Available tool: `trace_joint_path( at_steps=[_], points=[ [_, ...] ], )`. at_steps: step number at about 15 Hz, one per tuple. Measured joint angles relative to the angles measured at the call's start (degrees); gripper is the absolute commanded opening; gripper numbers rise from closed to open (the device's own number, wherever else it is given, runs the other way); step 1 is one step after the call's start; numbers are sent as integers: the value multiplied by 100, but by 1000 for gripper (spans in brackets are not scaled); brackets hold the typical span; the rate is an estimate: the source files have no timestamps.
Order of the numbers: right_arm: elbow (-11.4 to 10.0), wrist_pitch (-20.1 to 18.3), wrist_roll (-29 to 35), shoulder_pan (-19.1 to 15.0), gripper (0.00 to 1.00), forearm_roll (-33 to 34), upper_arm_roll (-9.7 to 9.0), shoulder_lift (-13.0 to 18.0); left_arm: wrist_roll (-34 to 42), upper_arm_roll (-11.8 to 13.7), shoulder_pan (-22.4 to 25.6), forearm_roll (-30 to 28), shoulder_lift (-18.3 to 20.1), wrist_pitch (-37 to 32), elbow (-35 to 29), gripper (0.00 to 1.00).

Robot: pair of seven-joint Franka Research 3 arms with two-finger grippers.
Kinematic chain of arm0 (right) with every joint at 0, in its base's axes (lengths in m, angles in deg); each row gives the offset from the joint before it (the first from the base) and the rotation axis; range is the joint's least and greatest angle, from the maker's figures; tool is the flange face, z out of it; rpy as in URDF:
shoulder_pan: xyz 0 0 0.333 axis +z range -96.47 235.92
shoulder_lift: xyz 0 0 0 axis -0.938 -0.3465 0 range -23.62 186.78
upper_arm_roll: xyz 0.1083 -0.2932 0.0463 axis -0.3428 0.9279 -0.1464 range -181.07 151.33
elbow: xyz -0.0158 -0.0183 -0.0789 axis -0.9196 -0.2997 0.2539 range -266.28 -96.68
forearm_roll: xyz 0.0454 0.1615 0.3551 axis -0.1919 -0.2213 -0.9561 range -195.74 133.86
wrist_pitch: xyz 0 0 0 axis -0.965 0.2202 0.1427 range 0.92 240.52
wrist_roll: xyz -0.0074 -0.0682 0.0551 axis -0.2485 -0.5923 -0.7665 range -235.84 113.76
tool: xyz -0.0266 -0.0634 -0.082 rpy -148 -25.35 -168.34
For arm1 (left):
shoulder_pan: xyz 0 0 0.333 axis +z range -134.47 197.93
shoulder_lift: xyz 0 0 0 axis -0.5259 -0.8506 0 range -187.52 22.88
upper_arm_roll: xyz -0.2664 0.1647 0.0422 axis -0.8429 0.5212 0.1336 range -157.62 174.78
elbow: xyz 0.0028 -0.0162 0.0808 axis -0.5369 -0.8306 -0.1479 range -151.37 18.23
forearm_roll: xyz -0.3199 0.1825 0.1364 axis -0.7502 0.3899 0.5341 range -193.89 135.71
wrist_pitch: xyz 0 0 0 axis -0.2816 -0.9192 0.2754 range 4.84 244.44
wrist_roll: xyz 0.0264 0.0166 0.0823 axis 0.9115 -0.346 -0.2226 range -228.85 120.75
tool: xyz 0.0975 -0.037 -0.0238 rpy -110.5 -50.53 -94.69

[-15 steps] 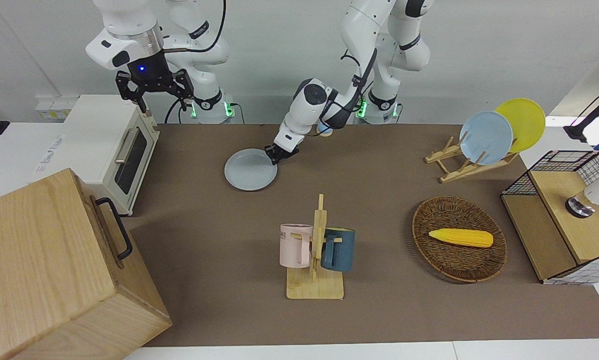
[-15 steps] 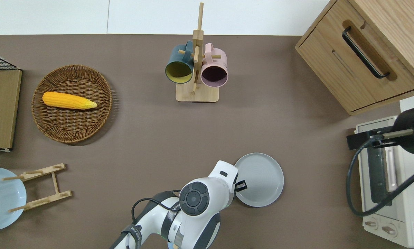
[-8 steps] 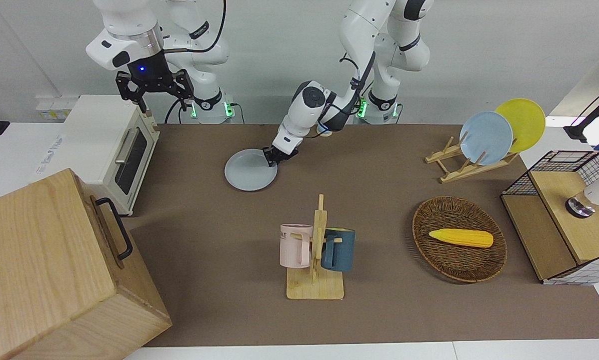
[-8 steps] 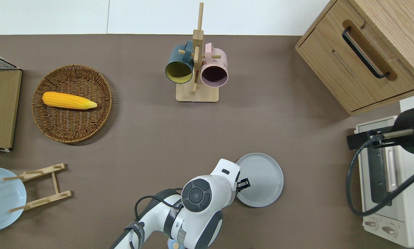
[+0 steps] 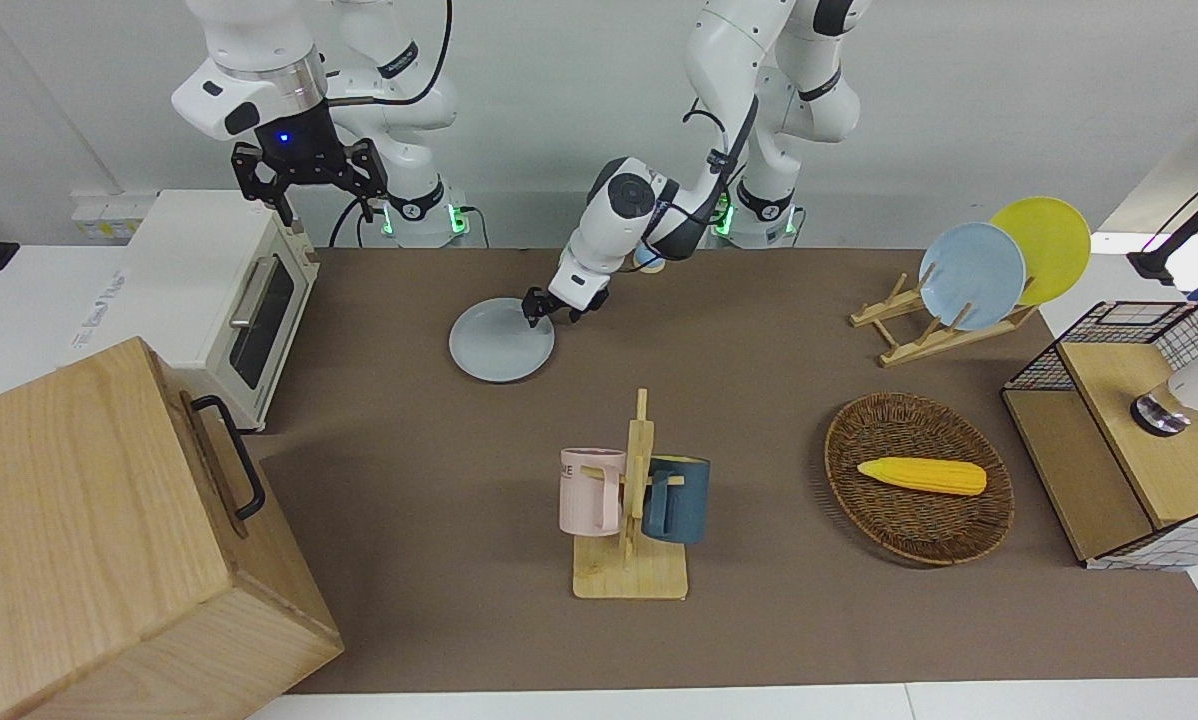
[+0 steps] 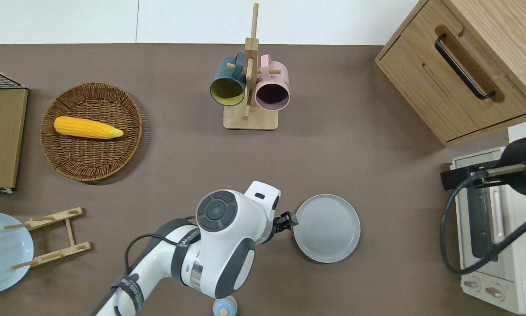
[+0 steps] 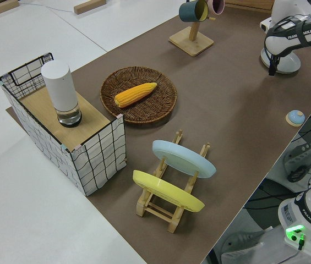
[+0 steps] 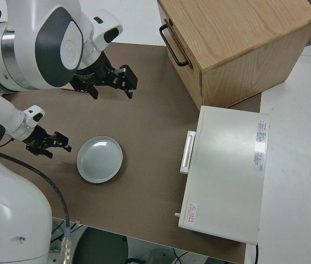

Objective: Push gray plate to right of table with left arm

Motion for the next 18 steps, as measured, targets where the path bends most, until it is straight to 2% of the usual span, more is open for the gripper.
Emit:
trace_joint_path(
  at_steps=[4, 7, 10, 12, 15, 18],
  points=[
    [0, 0, 0, 0, 996, 0, 0, 0, 401, 517, 374, 41, 211, -1569, 654, 989],
    [0, 0, 0, 0, 996, 0, 0, 0, 862, 949, 674, 573, 356, -2420, 998, 991],
    [0, 0, 0, 0, 996, 0, 0, 0, 1686, 1339, 1101, 893, 498, -3019, 1232, 991],
    [0, 0, 0, 0, 996, 0, 0, 0, 2281, 1523, 1379, 1103, 603, -3123, 1247, 991],
    [0, 0, 0, 0, 996, 0, 0, 0, 3201, 1516, 1884, 1817, 807, -3251, 1528, 991],
    [0, 0, 0, 0, 996, 0, 0, 0, 3590, 1083, 2538, 2267, 922, -3719, 2251, 991]
  ],
)
